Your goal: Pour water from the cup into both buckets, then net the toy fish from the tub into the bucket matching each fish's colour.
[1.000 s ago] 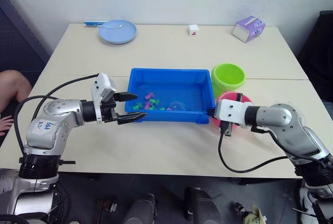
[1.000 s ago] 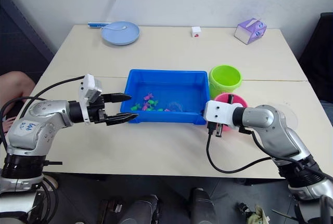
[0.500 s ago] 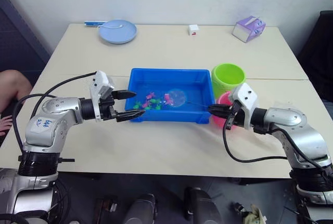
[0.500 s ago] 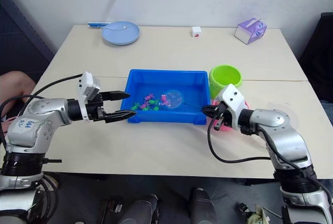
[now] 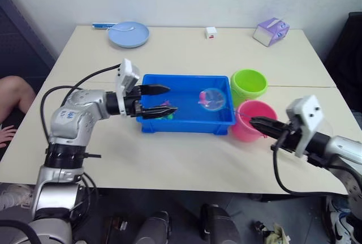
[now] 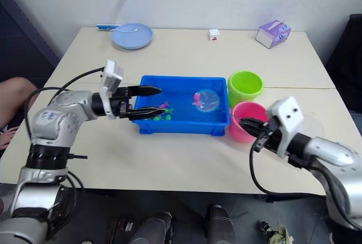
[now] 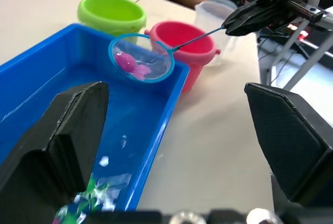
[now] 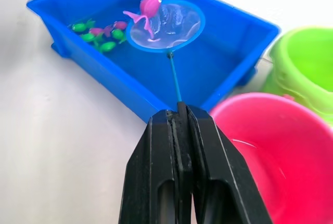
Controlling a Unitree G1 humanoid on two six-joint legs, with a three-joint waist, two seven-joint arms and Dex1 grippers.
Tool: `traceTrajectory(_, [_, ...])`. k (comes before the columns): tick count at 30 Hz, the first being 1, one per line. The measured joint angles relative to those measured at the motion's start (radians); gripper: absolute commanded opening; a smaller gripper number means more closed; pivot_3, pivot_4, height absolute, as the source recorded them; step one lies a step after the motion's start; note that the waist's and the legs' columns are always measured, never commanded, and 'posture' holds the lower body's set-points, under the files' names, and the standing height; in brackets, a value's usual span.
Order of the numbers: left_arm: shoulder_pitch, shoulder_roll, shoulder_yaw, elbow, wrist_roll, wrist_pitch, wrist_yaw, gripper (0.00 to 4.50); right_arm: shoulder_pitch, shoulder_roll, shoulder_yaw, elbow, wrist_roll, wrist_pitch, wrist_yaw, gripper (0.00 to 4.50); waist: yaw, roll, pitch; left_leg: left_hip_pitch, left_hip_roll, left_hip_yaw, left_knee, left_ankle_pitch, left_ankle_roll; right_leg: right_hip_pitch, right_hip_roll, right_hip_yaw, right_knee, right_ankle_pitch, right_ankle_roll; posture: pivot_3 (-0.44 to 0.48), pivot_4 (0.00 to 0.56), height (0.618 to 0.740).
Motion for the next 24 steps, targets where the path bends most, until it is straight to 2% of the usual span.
traceTrajectory(8, [-0.094,-0.086,-0.064,0.115,0.013,-0.061,-0.108,4.50,0.202,0.016,-0.282,-0.174,0.140,0.087,-0.106,0.76,0.001,0.000,0.000,0.001,0.000,0.000,0.000,0.000,0.000,0.000,0.000,0.000,0.000,0.000,0.000,0.000,0.150,0.740])
traceTrajectory(14, [-0.121,-0.133,-0.099,0.137,0.014,-0.080,-0.162,4.50,0.353,0.017,-0.416,-0.224,0.152,0.075,-0.140,0.76,0.001,0.000,0.000,0.001,0.000,0.001,0.000,0.000,0.000,0.001,0.000,0.001,0.000,0.000,0.000,0.000,0.150,0.740])
traceTrajectory(19, [-0.126,-0.162,-0.124,0.158,0.032,-0.113,-0.184,4.50,0.462,-0.066,-0.387,-0.257,-0.017,-0.031,-0.144,0.76,-0.001,0.000,0.000,0.002,0.000,0.003,0.000,0.000,0.000,0.001,0.001,0.003,0.001,0.000,0.000,0.000,0.150,0.740])
traceTrajectory(22, [-0.127,-0.165,-0.127,0.172,0.043,-0.123,-0.186,4.50,0.559,-0.182,-0.303,-0.255,-0.244,-0.190,-0.139,0.76,0.000,0.000,0.000,0.002,0.000,0.004,-0.001,0.000,0.000,0.000,0.002,0.004,0.001,0.000,0.000,0.000,0.150,0.740])
traceTrajectory(24, [-0.127,-0.167,-0.127,0.173,0.047,-0.128,-0.187,4.50,0.590,-0.221,-0.273,-0.240,-0.384,-0.303,-0.138,0.76,0.000,0.000,0.000,0.002,-0.001,0.004,0.000,0.000,0.000,0.001,0.002,0.004,0.001,0.000,0.000,0.000,0.150,0.740])
